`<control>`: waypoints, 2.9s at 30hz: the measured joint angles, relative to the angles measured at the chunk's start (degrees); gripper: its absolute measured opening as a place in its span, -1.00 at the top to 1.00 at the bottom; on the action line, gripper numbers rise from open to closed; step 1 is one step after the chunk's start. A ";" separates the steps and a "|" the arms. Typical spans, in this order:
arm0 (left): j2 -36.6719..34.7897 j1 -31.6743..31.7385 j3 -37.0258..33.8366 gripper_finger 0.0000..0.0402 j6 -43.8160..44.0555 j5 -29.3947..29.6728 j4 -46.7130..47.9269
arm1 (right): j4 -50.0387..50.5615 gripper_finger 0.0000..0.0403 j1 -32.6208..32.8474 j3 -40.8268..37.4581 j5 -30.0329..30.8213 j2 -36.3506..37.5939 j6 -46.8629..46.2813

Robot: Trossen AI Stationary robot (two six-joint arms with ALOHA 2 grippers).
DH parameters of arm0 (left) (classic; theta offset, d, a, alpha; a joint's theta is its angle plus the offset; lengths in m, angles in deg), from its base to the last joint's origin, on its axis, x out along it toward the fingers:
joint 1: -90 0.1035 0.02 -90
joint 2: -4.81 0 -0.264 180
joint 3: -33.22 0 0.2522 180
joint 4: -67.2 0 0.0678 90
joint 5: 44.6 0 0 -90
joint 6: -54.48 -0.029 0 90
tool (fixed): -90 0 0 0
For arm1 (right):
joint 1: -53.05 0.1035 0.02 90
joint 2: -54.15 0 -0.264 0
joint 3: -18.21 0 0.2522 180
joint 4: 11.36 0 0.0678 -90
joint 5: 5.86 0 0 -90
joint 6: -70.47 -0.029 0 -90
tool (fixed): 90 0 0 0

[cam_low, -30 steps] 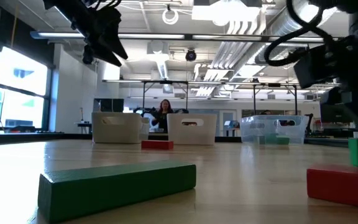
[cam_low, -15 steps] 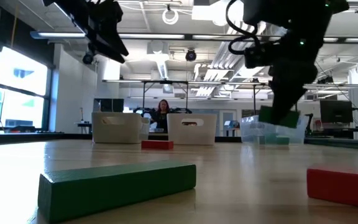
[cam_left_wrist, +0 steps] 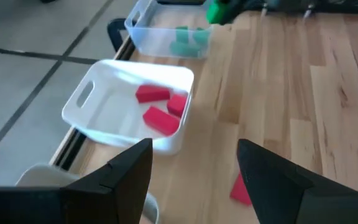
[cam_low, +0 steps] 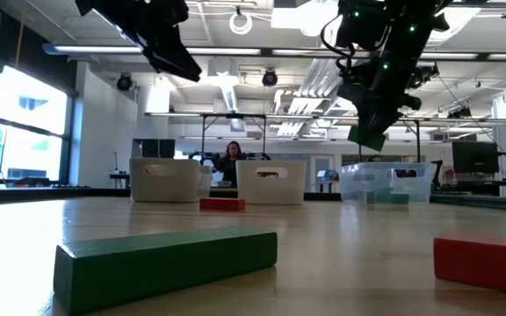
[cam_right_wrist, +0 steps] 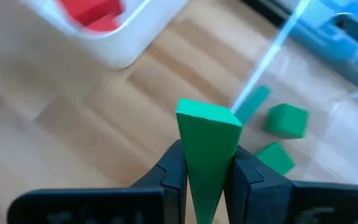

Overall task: Sort & place blocks by color
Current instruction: Put the right green block into the transparent bin

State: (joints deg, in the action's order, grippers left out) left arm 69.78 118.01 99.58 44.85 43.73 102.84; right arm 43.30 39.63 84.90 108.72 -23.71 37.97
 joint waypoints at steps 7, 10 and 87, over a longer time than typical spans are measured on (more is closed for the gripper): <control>5.82 0.00 0.00 -0.11 -0.07 -3.73 -5.58 | -1.39 0.79 -9.22 0.02 -1.13 1.40 -0.99; 8.90 0.00 0.00 -0.11 -1.21 -4.63 -6.93 | -2.24 0.79 -12.11 0.02 -1.22 1.40 -1.10; 37.70 -8.90 -0.04 0.01 -8.98 0.83 -12.12 | -12.90 0.25 -25.23 -6.27 -13.74 0.98 -4.99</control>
State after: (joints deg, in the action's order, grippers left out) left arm 107.49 109.11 99.53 35.87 44.56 90.72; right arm 30.41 14.40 78.63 94.98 -22.73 32.98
